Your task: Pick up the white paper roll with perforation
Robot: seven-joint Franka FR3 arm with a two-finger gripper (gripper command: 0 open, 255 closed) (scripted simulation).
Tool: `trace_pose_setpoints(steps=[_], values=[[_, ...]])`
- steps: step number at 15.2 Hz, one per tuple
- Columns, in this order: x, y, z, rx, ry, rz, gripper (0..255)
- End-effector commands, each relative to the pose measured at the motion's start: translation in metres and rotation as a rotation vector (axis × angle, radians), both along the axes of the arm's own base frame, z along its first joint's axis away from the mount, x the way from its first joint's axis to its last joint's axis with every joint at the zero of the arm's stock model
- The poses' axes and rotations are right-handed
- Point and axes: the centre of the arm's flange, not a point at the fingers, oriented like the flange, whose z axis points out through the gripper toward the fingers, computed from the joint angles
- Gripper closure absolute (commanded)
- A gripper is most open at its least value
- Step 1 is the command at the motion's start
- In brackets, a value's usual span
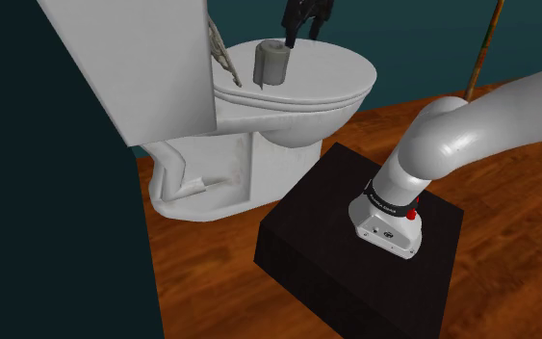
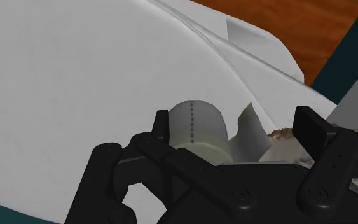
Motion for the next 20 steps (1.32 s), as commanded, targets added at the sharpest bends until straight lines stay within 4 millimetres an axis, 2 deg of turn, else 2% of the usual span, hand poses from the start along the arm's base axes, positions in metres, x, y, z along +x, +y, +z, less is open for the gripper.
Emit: trace_pose_setpoints(steps=[1,5,12,15,16,20], values=[[0.019,-0.01,-0.012,0.006,-0.023,-0.017,0],[0.056,-0.031,-0.037,0.018,-0.061,-0.051,0],[0.056,-0.031,-0.074,0.018,-0.061,-0.051,0],[0.056,-0.031,-0.077,0.018,-0.061,-0.051,0],[0.056,-0.031,-0.077,0.018,-0.061,-0.051,255],[0.055,-0.031,-0.077,0.018,-0.061,-0.051,255]])
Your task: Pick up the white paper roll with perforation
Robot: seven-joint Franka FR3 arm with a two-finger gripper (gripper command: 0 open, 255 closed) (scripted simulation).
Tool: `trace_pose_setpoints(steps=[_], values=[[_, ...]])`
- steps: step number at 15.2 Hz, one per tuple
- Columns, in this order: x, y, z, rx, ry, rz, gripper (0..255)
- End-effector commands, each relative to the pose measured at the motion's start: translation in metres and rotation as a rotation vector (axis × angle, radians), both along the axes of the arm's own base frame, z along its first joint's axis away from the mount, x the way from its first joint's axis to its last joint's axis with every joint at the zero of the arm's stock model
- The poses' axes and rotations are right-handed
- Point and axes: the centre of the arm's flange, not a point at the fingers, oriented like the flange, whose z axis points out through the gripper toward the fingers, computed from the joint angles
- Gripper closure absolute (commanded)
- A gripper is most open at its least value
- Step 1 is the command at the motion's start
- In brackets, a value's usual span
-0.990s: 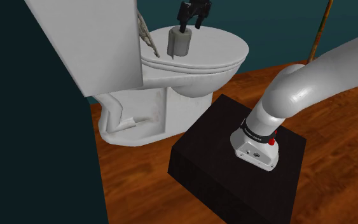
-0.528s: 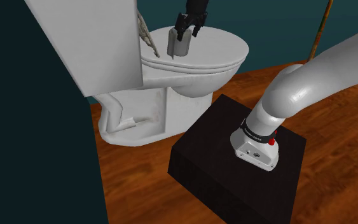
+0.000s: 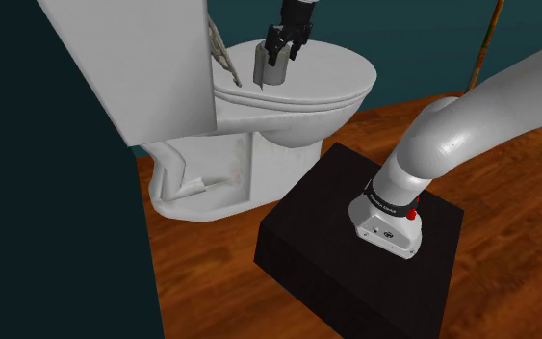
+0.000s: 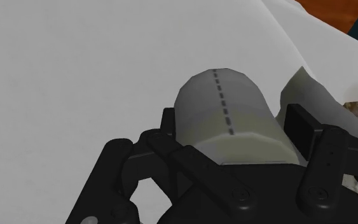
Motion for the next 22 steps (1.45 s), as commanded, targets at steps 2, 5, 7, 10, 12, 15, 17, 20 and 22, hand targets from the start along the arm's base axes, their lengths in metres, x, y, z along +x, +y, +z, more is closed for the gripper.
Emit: trace_pose_setpoints(steps=[2,5,7,10,12,15,17,20,22], values=[[0.0,0.0,-0.001,0.0,0.002,0.0,255],[0.0,0.0,-0.001,0.0,0.002,0.0,255],[0.0,0.0,0.01,0.0,0.002,0.0,255],[0.0,0.0,0.025,0.0,0.002,0.0,255],[0.0,0.0,0.036,0.0,0.002,0.0,255],[0.0,0.0,0.052,0.0,0.002,0.0,255],[0.0,0.0,0.062,0.0,0.002,0.0,255],[0.0,0.0,0.078,0.0,0.002,0.0,255],[0.0,0.0,0.079,0.0,0.002,0.0,255]])
